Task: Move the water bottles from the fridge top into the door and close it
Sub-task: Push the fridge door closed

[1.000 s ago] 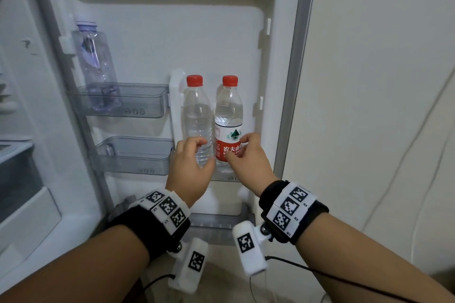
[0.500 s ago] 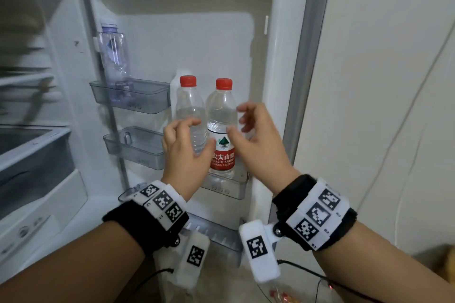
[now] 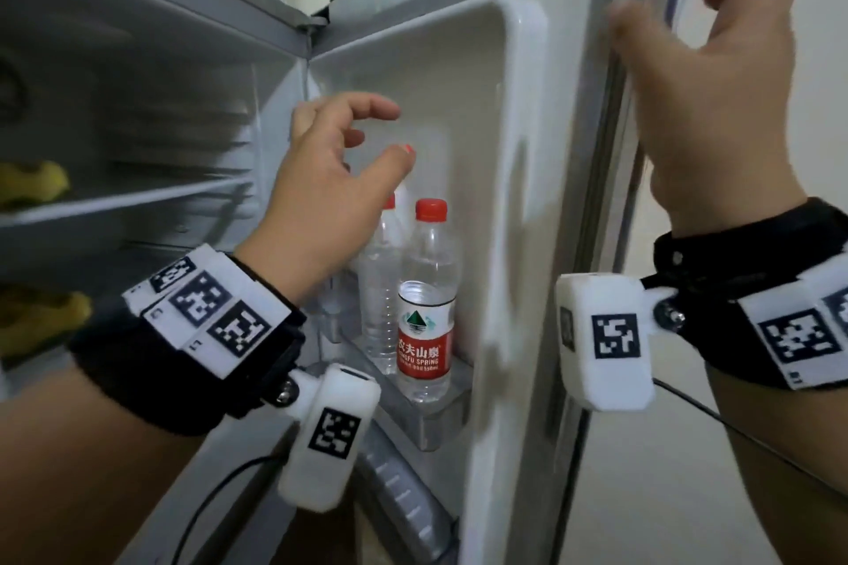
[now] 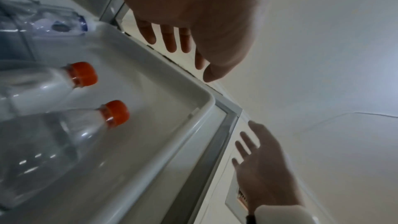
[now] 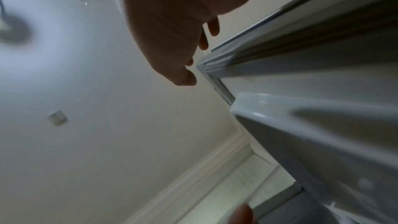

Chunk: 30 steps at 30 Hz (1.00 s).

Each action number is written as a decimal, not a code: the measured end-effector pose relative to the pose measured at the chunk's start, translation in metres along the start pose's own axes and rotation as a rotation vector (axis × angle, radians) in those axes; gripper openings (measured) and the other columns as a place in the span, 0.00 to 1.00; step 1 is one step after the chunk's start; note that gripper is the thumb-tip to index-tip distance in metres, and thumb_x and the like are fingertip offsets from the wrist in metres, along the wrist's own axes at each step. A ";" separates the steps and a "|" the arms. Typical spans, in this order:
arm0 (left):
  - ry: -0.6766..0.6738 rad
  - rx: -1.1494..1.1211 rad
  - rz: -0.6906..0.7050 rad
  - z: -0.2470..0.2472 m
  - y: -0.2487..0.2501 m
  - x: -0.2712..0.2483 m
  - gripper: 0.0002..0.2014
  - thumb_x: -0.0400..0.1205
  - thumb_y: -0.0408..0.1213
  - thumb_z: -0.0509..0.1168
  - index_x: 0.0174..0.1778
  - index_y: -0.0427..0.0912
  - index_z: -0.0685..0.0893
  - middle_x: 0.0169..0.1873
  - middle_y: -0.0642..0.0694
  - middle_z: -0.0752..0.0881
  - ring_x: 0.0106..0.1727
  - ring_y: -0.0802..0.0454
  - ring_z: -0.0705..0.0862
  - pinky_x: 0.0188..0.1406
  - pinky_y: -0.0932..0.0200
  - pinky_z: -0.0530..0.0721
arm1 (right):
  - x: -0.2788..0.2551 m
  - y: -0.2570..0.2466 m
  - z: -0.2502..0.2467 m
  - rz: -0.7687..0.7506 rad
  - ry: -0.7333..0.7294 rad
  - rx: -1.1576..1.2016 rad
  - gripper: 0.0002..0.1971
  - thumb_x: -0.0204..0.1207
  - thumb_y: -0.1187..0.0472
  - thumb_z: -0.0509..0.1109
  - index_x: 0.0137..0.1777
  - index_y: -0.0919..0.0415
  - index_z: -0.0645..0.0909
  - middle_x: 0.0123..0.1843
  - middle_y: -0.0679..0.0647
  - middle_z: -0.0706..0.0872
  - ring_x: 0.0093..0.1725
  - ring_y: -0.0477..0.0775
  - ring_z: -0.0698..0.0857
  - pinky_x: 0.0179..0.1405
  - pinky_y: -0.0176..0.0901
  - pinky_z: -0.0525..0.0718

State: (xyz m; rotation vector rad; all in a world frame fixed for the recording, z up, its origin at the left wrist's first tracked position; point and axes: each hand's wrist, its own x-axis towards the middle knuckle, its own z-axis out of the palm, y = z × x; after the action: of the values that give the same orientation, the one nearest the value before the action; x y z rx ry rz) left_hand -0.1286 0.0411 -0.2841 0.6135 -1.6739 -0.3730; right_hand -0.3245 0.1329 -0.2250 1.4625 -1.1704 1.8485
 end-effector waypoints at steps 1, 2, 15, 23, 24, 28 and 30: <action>0.017 0.002 0.016 -0.008 0.004 0.001 0.12 0.81 0.41 0.67 0.59 0.56 0.80 0.66 0.50 0.72 0.65 0.58 0.76 0.46 0.77 0.80 | 0.005 0.000 0.001 0.031 -0.029 0.018 0.20 0.72 0.52 0.64 0.65 0.49 0.72 0.62 0.46 0.75 0.63 0.44 0.72 0.67 0.34 0.72; 0.040 0.015 0.037 -0.016 0.008 0.002 0.11 0.81 0.41 0.67 0.58 0.57 0.80 0.66 0.51 0.73 0.64 0.60 0.77 0.48 0.77 0.78 | 0.007 0.000 0.004 0.058 -0.063 0.046 0.23 0.74 0.49 0.63 0.70 0.49 0.71 0.68 0.48 0.76 0.67 0.45 0.73 0.69 0.35 0.72; 0.100 0.159 0.292 -0.092 0.046 -0.015 0.16 0.83 0.41 0.63 0.67 0.56 0.75 0.69 0.47 0.78 0.64 0.58 0.79 0.60 0.72 0.78 | -0.025 -0.077 0.048 -0.202 -0.171 0.163 0.32 0.76 0.49 0.64 0.78 0.57 0.64 0.78 0.55 0.68 0.80 0.54 0.66 0.79 0.61 0.66; 0.109 0.370 0.355 -0.131 0.054 -0.025 0.20 0.84 0.43 0.61 0.73 0.46 0.74 0.62 0.53 0.75 0.66 0.57 0.77 0.71 0.51 0.78 | -0.043 -0.097 0.104 -0.297 -0.188 0.421 0.33 0.75 0.65 0.65 0.79 0.69 0.60 0.78 0.63 0.67 0.79 0.59 0.67 0.79 0.62 0.67; 0.133 0.404 0.334 -0.138 0.051 -0.025 0.21 0.83 0.44 0.61 0.73 0.46 0.74 0.62 0.53 0.75 0.67 0.58 0.76 0.71 0.55 0.77 | -0.046 -0.100 0.113 -0.291 -0.206 0.482 0.34 0.75 0.65 0.65 0.79 0.71 0.59 0.78 0.63 0.67 0.79 0.59 0.67 0.79 0.61 0.67; 0.234 0.519 0.239 -0.160 0.040 -0.027 0.32 0.78 0.54 0.64 0.79 0.52 0.66 0.74 0.46 0.68 0.78 0.56 0.67 0.76 0.71 0.65 | -0.060 -0.114 0.142 -0.284 -0.247 0.570 0.33 0.75 0.56 0.67 0.79 0.65 0.62 0.76 0.58 0.70 0.75 0.56 0.72 0.71 0.60 0.76; 0.268 0.527 0.174 -0.169 0.034 -0.028 0.41 0.75 0.59 0.65 0.83 0.54 0.59 0.81 0.45 0.61 0.83 0.57 0.58 0.76 0.78 0.58 | -0.066 -0.121 0.151 -0.313 -0.257 0.621 0.30 0.76 0.57 0.67 0.76 0.66 0.64 0.74 0.59 0.72 0.74 0.55 0.73 0.73 0.58 0.75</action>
State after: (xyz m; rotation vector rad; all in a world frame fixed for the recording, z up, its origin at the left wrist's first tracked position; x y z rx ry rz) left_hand 0.0329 0.1004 -0.2542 0.8532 -1.5505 0.2789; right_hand -0.1304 0.0721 -0.2417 2.1274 -0.4211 1.9211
